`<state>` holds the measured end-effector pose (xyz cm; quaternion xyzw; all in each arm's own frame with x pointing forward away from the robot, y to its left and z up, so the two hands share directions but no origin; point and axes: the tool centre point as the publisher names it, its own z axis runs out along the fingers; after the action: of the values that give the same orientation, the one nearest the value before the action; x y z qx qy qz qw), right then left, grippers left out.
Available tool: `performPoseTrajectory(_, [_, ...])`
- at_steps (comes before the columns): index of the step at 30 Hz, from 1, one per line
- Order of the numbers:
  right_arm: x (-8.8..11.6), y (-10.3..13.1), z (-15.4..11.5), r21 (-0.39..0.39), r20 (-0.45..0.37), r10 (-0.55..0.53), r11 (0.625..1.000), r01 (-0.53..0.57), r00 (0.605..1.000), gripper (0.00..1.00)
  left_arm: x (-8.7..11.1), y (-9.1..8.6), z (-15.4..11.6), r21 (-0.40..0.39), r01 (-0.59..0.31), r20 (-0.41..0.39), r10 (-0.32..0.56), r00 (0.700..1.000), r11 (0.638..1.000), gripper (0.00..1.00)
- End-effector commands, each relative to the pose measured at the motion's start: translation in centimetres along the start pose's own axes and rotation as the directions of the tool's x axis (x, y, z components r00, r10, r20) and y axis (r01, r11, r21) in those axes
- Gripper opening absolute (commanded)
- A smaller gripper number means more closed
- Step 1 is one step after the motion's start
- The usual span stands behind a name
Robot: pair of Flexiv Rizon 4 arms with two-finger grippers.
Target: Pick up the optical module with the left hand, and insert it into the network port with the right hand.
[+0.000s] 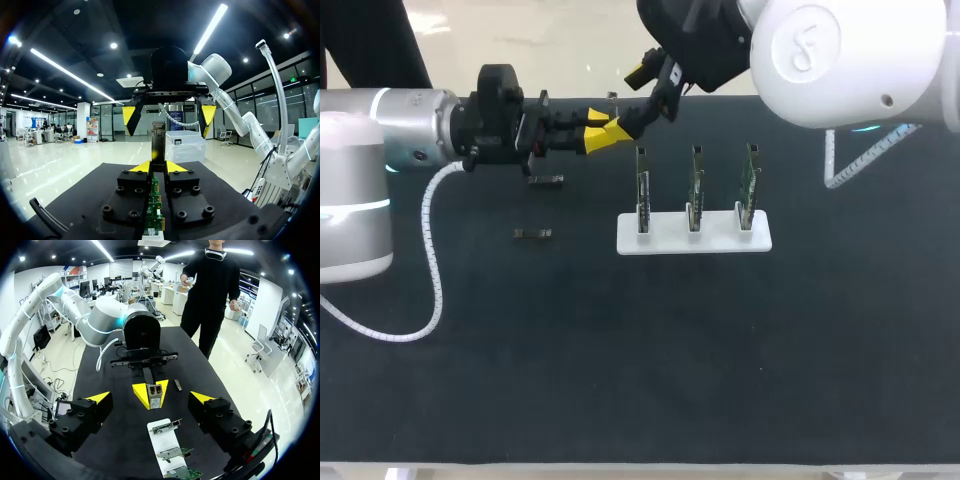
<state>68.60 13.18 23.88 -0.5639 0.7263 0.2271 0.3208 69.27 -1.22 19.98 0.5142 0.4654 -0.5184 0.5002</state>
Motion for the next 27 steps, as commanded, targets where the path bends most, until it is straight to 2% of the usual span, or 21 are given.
performPoseTrajectory(1, [-0.66, -1.05, 0.74, -0.019, -0.013, -0.005, 1.000, 0.005, 1.000, 1.00, 0.02, 0.10, 0.04, 0.001, 0.000, -0.001, 0.000, 1.000, 1.000, 0.00])
performPoseTrajectory(14, [-1.19, -0.82, 1.03, -0.035, -0.028, -0.025, 0.999, 0.025, 0.999, 1.00, 0.02, 0.10, 0.04, 0.001, 0.000, -0.001, 0.000, 1.000, 1.000, 0.00])
performPoseTrajectory(16, [-1.21, -0.75, 0.99, -0.035, -0.027, -0.024, 0.999, 0.023, 0.999, 0.89, 0.02, 0.10, 0.04, 0.001, 0.000, -0.001, 0.000, 1.000, 1.000, 0.00])
performPoseTrajectory(17, [-1.20, -0.73, 0.97, -0.036, -0.027, -0.024, 0.999, 0.023, 0.999, 0.93, 0.02, 0.10, 0.04, 0.001, 0.000, -0.001, 0.000, 1.000, 1.000, 0.00])
performPoseTrajectory(18, [-1.18, -0.71, 0.94, -0.037, -0.027, -0.025, 0.999, 0.024, 0.999, 0.82, 0.02, 0.10, 0.04, 0.001, 0.000, -0.001, 0.000, 1.000, 1.000, 0.00])
performPoseTrajectory(19, [-1.15, -0.70, 0.89, -0.038, -0.028, -0.027, 0.999, 0.026, 0.999, 0.76, 0.02, 0.10, 0.04, 0.001, 0.000, -0.001, 0.000, 1.000, 1.000, 0.00])
performPoseTrajectory(20, [-1.10, -0.70, 0.85, -0.039, -0.028, -0.029, 0.999, 0.028, 0.999, 0.81, 0.02, 0.10, 0.04, 0.001, 0.000, -0.001, 0.000, 1.000, 1.000, 0.00])
performPoseTrajectory(21, [-1.05, -0.69, 0.82, -0.040, -0.027, -0.030, 0.999, 0.029, 0.999, 0.82, 0.02, 0.10, 0.04, 0.001, 0.000, -0.001, 0.000, 1.000, 1.000, 0.00])
performPoseTrajectory(25, [-1.03, -0.68, 0.79, -0.040, -0.025, -0.030, 0.999, 0.029, 0.999, 0.50, 0.02, 0.10, 0.04, 0.001, 0.000, -0.001, 0.000, 1.000, 1.000, 0.00])
performPoseTrajectory(27, [-1.07, -0.69, 0.81, -0.040, -0.024, -0.030, 0.999, 0.029, 0.999, 0.46, 0.02, 0.10, 0.04, 0.001, 0.000, -0.001, 0.000, 1.000, 1.000, 0.00])
